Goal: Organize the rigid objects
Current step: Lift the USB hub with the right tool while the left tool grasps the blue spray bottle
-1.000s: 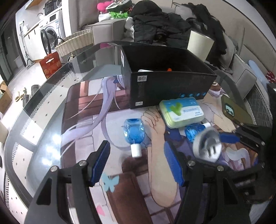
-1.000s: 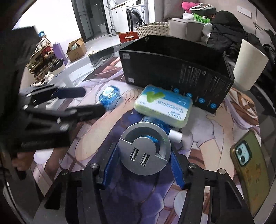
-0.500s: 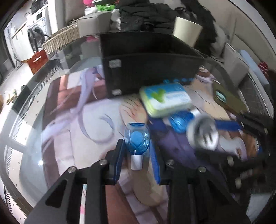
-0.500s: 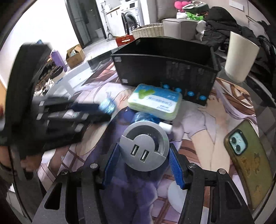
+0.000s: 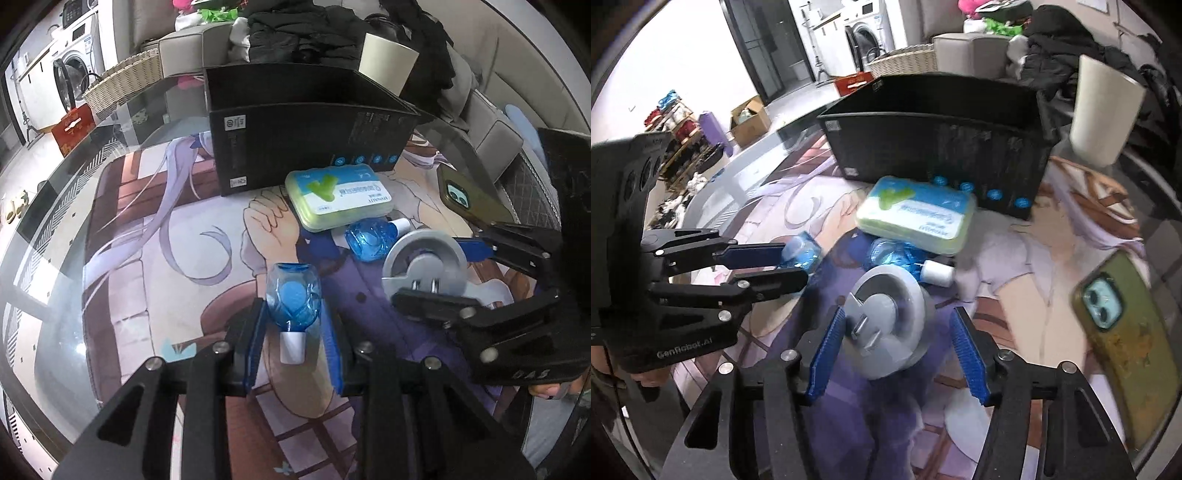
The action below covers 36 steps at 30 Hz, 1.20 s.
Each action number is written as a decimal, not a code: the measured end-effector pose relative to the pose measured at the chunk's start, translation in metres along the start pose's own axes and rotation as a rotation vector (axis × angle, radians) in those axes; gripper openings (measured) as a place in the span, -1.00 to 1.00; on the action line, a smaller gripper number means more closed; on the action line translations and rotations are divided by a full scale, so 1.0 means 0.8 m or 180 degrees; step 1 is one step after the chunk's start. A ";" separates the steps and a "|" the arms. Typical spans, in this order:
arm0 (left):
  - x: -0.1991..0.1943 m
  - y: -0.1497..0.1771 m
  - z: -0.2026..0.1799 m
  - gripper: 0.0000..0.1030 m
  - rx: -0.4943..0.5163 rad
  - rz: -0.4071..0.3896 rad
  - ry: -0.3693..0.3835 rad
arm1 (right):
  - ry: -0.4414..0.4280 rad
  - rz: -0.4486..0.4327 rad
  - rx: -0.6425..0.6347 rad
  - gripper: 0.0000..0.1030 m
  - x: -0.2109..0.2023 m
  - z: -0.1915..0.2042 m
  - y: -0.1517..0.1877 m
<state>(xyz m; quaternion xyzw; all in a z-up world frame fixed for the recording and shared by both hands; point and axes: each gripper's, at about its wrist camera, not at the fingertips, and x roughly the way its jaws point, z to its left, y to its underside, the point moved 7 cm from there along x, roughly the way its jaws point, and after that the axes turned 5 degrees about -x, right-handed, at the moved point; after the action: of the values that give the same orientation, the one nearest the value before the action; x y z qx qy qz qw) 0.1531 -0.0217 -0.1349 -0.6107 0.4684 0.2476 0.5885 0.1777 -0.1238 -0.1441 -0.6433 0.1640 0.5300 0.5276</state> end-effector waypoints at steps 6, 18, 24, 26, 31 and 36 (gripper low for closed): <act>-0.001 0.000 0.000 -0.45 0.0031 -0.0009 -0.0031 | 0.0006 0.0014 -0.0220 -0.66 0.003 0.020 -0.001; -0.004 -0.007 -0.006 -0.46 0.0099 -0.0134 -0.0174 | 0.0088 -0.0031 -0.0344 -0.66 -0.003 0.032 0.004; -0.049 -0.027 -0.017 -0.46 0.0261 -0.0700 -0.0253 | 0.0179 -0.0448 -0.0357 -0.66 -0.045 0.033 -0.007; -0.071 -0.035 -0.021 -0.46 0.0258 -0.0953 -0.0258 | 0.0271 -0.0691 -0.0393 -0.66 -0.069 0.035 -0.015; -0.149 -0.052 -0.038 -0.46 0.0380 -0.1849 -0.0289 | 0.0545 -0.1577 -0.0506 -0.99 -0.152 0.047 -0.030; -0.178 -0.055 -0.039 -0.46 0.0401 -0.2085 -0.0199 | 0.0552 -0.1788 -0.0633 -0.99 -0.180 0.062 -0.035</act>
<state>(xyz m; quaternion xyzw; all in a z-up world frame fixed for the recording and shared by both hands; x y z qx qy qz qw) 0.1206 -0.0175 0.0136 -0.6834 0.2433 0.0344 0.6875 0.1190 -0.1206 -0.0010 -0.7548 -0.0284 0.3200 0.5720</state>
